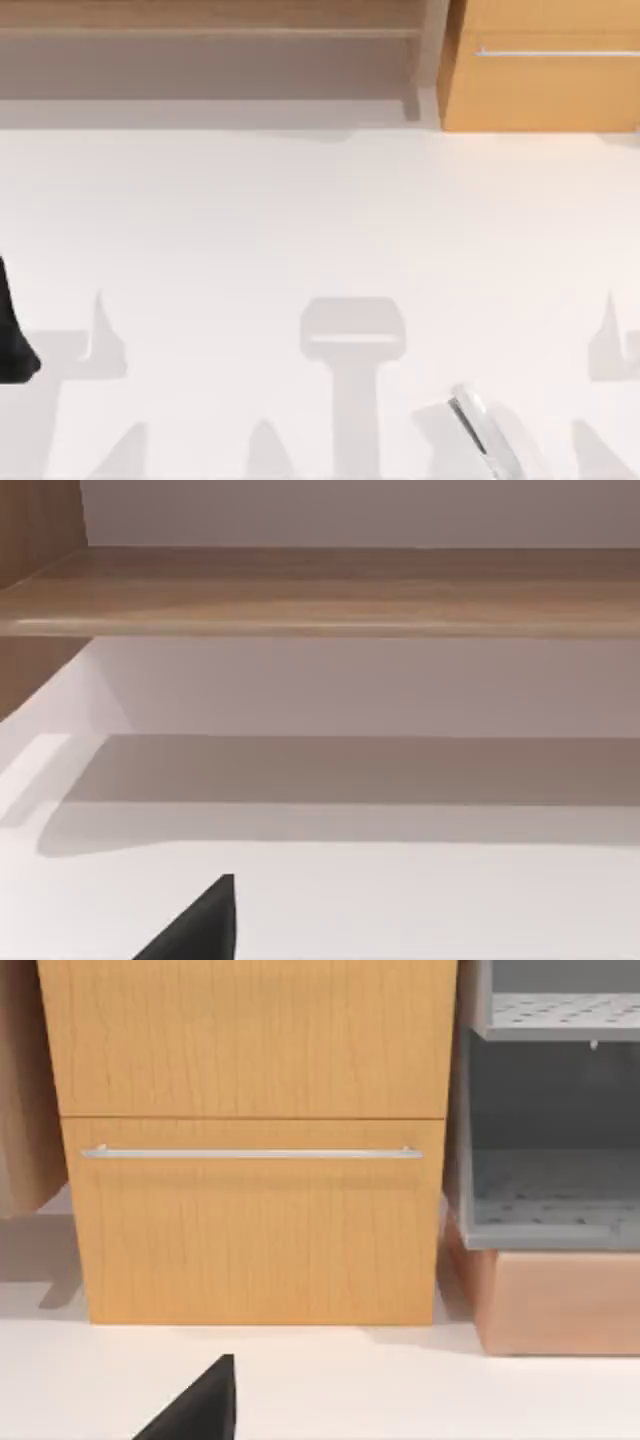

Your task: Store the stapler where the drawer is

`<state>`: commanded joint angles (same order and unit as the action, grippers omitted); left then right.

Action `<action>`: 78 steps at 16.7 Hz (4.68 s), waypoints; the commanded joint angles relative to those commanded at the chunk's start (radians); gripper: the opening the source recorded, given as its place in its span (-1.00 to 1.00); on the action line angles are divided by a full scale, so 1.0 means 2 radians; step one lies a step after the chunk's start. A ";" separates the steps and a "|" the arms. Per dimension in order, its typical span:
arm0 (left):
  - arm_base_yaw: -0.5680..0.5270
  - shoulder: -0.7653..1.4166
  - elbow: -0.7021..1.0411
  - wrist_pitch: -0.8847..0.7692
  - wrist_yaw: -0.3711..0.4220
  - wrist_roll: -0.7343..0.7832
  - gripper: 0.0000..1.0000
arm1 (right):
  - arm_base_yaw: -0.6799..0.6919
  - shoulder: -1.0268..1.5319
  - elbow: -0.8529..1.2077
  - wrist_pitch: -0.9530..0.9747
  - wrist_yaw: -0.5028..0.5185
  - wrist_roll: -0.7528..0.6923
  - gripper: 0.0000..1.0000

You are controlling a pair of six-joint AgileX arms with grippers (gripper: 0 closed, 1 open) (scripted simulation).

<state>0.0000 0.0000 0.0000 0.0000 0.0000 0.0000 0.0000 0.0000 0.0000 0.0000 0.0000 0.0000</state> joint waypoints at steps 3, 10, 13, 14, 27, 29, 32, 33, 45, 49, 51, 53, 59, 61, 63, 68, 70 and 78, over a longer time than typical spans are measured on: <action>0.000 0.000 0.000 0.000 0.000 0.000 1.00 | 0.001 0.004 0.002 0.003 0.000 -0.003 1.00; 0.000 0.000 0.000 0.000 0.000 0.000 1.00 | 0.023 0.150 0.069 0.090 0.005 -0.116 1.00; 0.000 0.000 0.000 0.000 0.000 0.000 1.00 | 0.035 0.266 0.119 0.155 0.014 -0.200 1.00; 0.000 0.000 0.000 0.000 0.000 0.000 1.00 | 0.039 0.310 0.137 0.180 0.018 -0.230 1.00; 0.000 0.000 0.000 0.000 0.000 0.000 1.00 | 0.081 0.914 0.390 0.525 0.080 -0.647 1.00; 0.000 0.000 0.000 0.000 0.000 0.000 1.00 | 0.084 0.986 0.419 0.566 0.089 -0.695 1.00; 0.000 0.000 0.000 0.000 0.000 0.000 1.00 | 0.087 1.069 0.453 0.615 0.100 -0.749 1.00; 0.000 0.000 0.000 0.000 0.000 0.000 1.00 | 0.088 1.088 0.461 0.626 0.102 -0.761 1.00; 0.000 0.000 0.000 0.000 0.000 0.000 1.00 | 0.085 1.126 0.497 0.627 0.103 -0.779 1.00; 0.000 0.000 0.000 0.000 0.000 0.000 1.00 | 0.082 1.141 0.530 0.610 0.100 -0.779 1.00; 0.000 0.000 0.000 0.000 0.000 0.000 1.00 | 0.082 1.141 0.531 0.610 0.100 -0.779 1.00; 0.000 0.000 0.000 0.000 0.000 0.000 1.00 | 0.082 1.141 0.531 0.610 0.100 -0.779 0.85; 0.000 0.000 0.000 0.000 0.000 0.000 1.00 | 0.082 1.141 0.531 0.610 0.100 -0.779 -0.06; 0.000 0.000 0.000 0.000 0.000 0.000 1.00 | 0.082 1.141 0.531 0.610 0.100 -0.779 -0.36; 0.000 0.000 0.000 0.000 0.000 0.000 1.00 | 0.082 1.141 0.531 0.610 0.100 -0.779 -0.66; 0.000 0.000 0.000 0.000 0.000 0.000 1.00 | 0.082 1.141 0.531 0.610 0.100 -0.779 -1.00; 0.000 0.000 0.000 0.000 0.000 0.000 1.00 | 0.082 1.141 0.531 0.610 0.100 -0.779 -1.00; 0.000 0.000 0.000 0.000 0.000 0.000 1.00 | 0.088 1.119 0.495 0.633 0.105 -0.779 -1.00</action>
<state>0.0000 0.0000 0.0000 0.0000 0.0000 0.0000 0.1754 2.2375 0.9891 1.2669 0.2105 -1.5583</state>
